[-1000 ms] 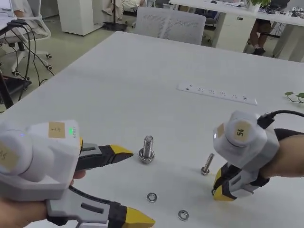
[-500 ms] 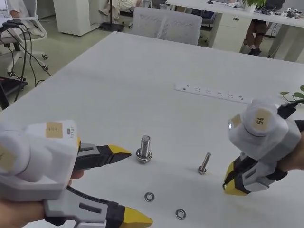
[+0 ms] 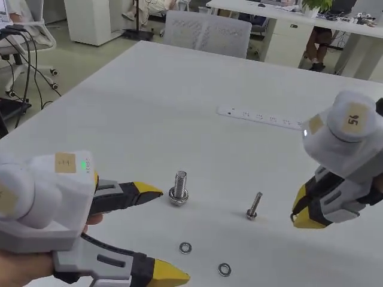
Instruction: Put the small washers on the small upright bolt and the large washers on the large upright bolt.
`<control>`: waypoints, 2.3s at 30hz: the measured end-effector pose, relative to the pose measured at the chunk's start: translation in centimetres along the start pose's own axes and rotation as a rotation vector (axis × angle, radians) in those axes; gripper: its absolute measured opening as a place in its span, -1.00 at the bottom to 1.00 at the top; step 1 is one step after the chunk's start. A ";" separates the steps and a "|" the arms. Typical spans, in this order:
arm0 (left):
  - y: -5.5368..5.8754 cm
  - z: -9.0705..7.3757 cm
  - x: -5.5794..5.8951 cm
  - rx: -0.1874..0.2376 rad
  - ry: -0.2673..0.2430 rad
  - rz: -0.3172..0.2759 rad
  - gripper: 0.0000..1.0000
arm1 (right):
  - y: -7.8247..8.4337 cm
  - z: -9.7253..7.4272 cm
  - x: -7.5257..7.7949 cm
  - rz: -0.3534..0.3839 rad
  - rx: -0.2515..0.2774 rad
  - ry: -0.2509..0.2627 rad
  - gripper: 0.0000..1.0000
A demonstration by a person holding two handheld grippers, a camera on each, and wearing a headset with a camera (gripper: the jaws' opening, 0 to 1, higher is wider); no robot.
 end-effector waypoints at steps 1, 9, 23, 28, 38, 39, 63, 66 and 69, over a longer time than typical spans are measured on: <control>0.0 0.0 0.0 0.000 -0.001 0.001 0.51 | -0.1 -0.2 0.1 -0.004 0.000 0.004 -0.72; 0.0 -0.1 -0.1 0.006 -0.006 -0.001 0.51 | -1.6 -1.7 1.2 -0.050 0.007 0.041 -0.72; 0.1 -0.2 0.0 0.010 -0.016 -0.009 0.51 | -3.7 -1.3 2.9 -0.109 0.014 0.055 -0.72; 0.2 -0.2 0.0 0.011 -0.019 -0.012 0.51 | -4.1 -0.6 3.4 -0.125 0.008 0.057 -0.72; 0.3 -0.3 -0.2 0.010 -0.024 -0.018 0.50 | -4.5 1.4 4.0 -0.129 0.012 0.029 -0.72; 0.3 -0.3 -0.2 0.010 -0.024 -0.019 0.50 | -4.5 1.6 4.1 -0.129 0.011 0.028 -0.72; 0.6 0.0 -0.3 -0.009 -0.027 -0.027 0.50 | -3.8 3.7 4.3 -0.105 0.018 -0.008 -0.72; 0.7 0.0 -0.3 -0.012 -0.028 -0.026 0.49 | -3.7 4.1 4.3 -0.106 0.017 -0.009 -0.72; 0.7 0.0 -0.3 -0.012 -0.028 -0.027 0.49 | -3.6 4.3 4.3 -0.104 0.017 -0.010 -0.72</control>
Point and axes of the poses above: the centre of the closed fingertips' face, and the gripper's own axes: z roughly forward along the fingers, x roughly to its right, y roughly out of its underside, the point moved 10 cm from there along -z, roughly backward along the fingers, and after that the axes turned 8 degrees about -x, right-handed, at the moved point
